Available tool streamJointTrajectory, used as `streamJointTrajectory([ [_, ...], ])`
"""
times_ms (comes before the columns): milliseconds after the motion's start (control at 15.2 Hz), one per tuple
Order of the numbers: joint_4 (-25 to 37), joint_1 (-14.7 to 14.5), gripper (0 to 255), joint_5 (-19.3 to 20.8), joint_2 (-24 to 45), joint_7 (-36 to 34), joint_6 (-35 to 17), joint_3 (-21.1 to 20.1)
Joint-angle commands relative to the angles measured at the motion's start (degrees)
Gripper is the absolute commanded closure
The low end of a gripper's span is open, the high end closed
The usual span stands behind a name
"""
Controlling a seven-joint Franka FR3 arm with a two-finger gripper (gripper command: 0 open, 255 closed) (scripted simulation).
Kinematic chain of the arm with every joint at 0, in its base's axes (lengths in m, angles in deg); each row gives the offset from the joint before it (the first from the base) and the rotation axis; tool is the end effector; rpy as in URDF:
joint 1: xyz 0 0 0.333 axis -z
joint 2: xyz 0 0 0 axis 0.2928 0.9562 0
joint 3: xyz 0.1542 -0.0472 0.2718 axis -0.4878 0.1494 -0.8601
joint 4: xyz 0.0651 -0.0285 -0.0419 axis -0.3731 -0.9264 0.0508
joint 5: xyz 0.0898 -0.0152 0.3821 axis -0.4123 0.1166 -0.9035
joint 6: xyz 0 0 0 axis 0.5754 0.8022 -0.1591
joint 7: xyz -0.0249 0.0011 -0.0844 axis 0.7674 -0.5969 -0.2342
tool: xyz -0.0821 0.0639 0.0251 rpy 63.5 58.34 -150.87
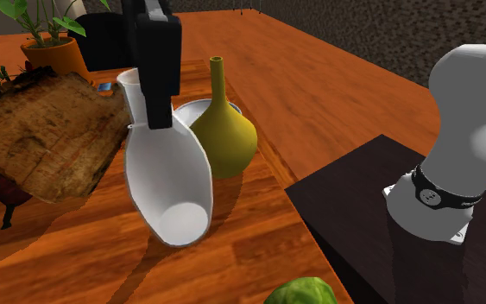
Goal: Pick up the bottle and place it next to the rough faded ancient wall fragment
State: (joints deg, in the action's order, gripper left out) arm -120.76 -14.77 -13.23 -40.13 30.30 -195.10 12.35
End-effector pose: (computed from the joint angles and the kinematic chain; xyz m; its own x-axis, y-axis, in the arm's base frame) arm 0.4907 -0.1924 0.5358 0.9765 -0.1515 0.1531 -0.1545 -0.9880 0.0076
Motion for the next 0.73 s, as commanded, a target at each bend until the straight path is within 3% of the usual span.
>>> streamJointTrajectory([
  [0,1.7,-0.03,255,-0.03,0.01,-0.02,1.67,-0.04],
  [660,9.62,-0.17,255,-0.15,0.22,-0.05,9.4,-0.2],
])
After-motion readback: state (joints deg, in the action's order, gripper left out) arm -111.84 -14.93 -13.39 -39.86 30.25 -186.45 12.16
